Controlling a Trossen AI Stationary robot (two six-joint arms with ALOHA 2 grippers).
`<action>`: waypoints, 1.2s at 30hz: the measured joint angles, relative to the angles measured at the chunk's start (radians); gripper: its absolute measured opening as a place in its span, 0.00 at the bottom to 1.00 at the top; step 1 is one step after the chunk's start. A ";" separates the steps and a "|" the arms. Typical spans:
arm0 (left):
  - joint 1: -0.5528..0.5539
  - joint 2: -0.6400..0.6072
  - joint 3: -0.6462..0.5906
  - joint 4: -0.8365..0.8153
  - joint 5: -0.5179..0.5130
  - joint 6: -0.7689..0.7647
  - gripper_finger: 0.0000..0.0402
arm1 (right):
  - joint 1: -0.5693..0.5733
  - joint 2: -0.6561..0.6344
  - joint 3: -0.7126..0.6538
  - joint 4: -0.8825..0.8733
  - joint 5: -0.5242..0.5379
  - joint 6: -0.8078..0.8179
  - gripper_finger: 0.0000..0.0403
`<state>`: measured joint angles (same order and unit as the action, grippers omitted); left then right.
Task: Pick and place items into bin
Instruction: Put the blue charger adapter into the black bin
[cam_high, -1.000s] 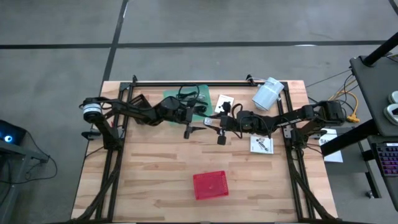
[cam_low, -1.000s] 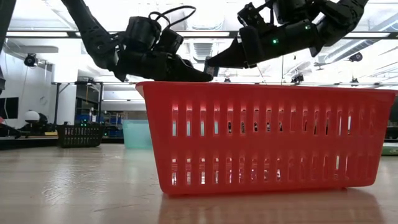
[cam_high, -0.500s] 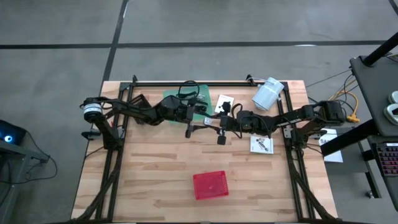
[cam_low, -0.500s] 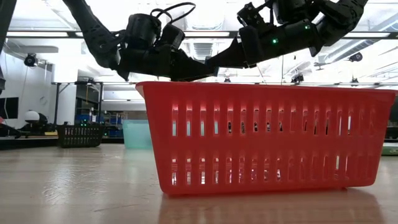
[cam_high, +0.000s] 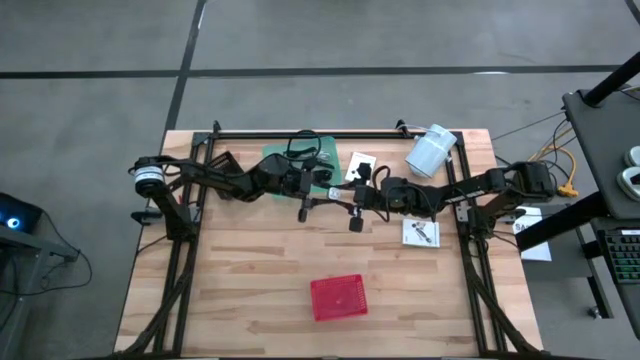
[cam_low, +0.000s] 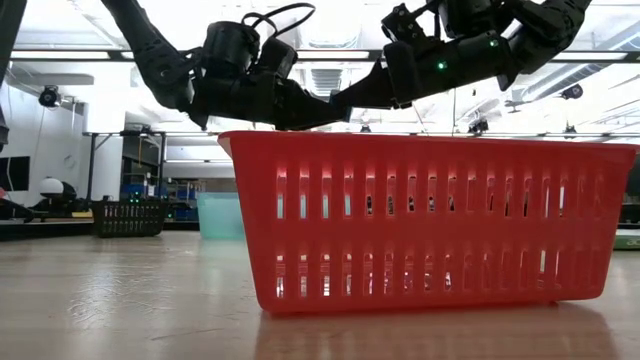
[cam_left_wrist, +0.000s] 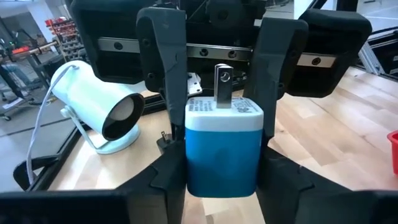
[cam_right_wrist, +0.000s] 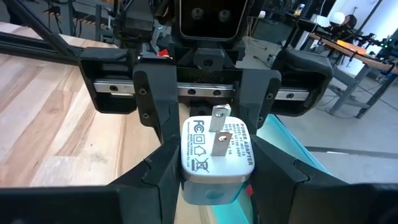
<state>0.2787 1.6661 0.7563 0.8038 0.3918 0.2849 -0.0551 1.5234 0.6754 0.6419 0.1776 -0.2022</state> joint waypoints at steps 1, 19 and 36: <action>0.000 0.000 0.000 0.000 0.000 0.010 0.33 | 0.000 0.000 0.000 0.000 0.001 -0.003 0.36; 0.003 -0.015 -0.024 -0.001 -0.035 0.039 0.33 | -0.002 -0.015 0.001 -0.081 0.005 0.021 0.56; 0.004 -0.055 -0.033 -0.109 -0.089 0.036 0.33 | -0.002 -0.050 0.002 -0.451 0.008 0.096 0.57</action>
<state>0.2829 1.6109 0.7229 0.6947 0.3032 0.3210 -0.0574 1.4731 0.6769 0.1913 0.1852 -0.1063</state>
